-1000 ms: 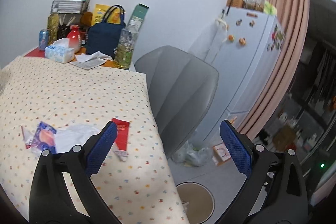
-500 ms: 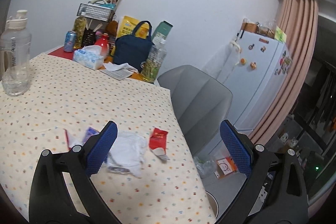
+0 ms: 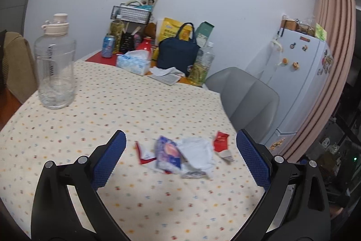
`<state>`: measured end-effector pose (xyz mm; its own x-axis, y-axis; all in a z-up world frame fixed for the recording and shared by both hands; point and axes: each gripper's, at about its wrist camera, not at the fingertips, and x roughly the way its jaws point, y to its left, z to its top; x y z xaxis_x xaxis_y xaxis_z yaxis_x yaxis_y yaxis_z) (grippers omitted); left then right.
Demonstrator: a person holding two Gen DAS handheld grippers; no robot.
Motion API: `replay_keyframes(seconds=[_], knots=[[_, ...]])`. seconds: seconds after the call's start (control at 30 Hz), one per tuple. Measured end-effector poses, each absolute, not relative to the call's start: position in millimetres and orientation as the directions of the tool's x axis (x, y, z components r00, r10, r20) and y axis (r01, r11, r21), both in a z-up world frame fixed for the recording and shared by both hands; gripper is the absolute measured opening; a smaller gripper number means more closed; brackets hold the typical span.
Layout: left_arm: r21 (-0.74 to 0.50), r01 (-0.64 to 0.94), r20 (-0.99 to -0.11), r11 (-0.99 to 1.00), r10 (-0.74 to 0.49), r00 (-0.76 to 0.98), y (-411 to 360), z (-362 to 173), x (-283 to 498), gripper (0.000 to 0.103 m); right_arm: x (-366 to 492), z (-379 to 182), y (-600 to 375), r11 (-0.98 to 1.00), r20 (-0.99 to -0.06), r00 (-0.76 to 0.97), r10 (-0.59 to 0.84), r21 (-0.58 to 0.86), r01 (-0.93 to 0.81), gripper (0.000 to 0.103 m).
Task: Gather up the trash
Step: 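Bring both open tools back over the remaining trash on the table, then close the right tool on the white tissue while the left tool grasps the blue wrapper packet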
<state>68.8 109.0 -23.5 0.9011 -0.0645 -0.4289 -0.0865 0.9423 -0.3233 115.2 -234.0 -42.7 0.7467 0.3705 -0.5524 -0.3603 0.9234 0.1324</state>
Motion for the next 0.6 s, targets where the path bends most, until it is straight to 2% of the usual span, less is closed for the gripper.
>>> replay_keyframes(seconds=[0.2,0.4,0.6], knots=[[-0.328,-0.17,-0.477,0.929,-0.008,0.879,145,-36,65,0.097,126,-46,-203,0.895,-0.573,0.7,0.426,0.155,-0.417,0.095],[-0.332,-0.203,-0.512,0.921,0.005,0.859,161,-51,67,0.096,137,-53,-166,0.863,-0.599,0.647,0.471,0.161,-0.479,0.083],[-0.341,-0.206,-0.544,0.917,-0.013,0.839,164,-65,78,0.085,150,-60,-131,0.848,-0.623,0.619,0.477,0.141,-0.511,0.074]])
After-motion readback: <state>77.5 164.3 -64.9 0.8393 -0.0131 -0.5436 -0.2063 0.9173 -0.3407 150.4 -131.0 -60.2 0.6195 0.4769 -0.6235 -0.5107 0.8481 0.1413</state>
